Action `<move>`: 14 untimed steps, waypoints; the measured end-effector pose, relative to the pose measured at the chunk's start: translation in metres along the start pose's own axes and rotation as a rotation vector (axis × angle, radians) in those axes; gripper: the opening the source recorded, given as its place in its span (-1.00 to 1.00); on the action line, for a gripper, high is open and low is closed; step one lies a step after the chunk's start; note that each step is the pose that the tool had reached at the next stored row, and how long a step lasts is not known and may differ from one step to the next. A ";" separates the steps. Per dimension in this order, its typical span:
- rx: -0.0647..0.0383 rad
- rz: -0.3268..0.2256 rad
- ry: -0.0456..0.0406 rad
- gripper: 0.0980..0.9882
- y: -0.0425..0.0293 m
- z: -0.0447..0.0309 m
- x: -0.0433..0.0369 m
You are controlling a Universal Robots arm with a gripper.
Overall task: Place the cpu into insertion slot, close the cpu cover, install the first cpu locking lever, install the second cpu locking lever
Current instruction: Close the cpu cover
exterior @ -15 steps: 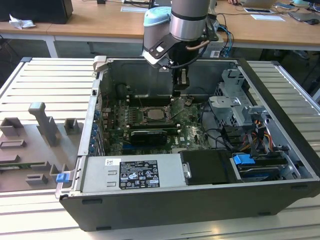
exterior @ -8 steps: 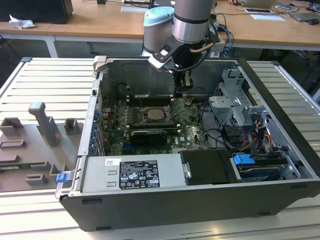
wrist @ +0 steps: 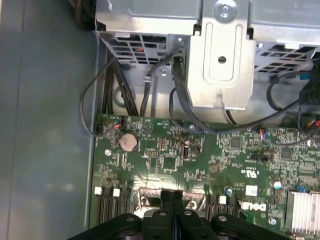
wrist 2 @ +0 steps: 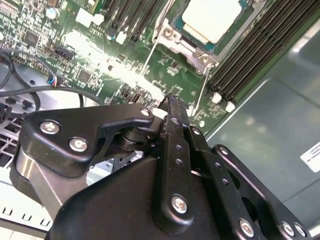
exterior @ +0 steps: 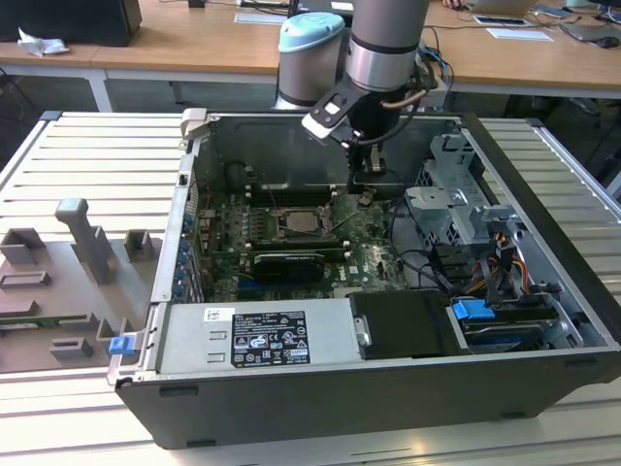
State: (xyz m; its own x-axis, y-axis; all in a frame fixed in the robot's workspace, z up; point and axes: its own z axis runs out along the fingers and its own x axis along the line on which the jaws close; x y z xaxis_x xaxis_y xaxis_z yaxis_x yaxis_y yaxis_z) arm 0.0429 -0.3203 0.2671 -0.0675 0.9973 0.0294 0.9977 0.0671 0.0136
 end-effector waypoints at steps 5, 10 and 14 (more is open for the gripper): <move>0.000 0.000 -0.0006 -0.98 0.0064 0.0023 -0.0004; 0.000 0.000 -0.0011 -0.98 0.0157 0.0040 -0.0004; 0.000 0.000 -0.0021 -0.98 0.0210 0.0126 -0.0009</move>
State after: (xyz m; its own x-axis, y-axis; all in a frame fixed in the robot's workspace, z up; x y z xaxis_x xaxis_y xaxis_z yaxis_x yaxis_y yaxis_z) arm 0.0641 -0.3194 0.2548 -0.0674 0.9974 0.0272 0.9977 0.0671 0.0133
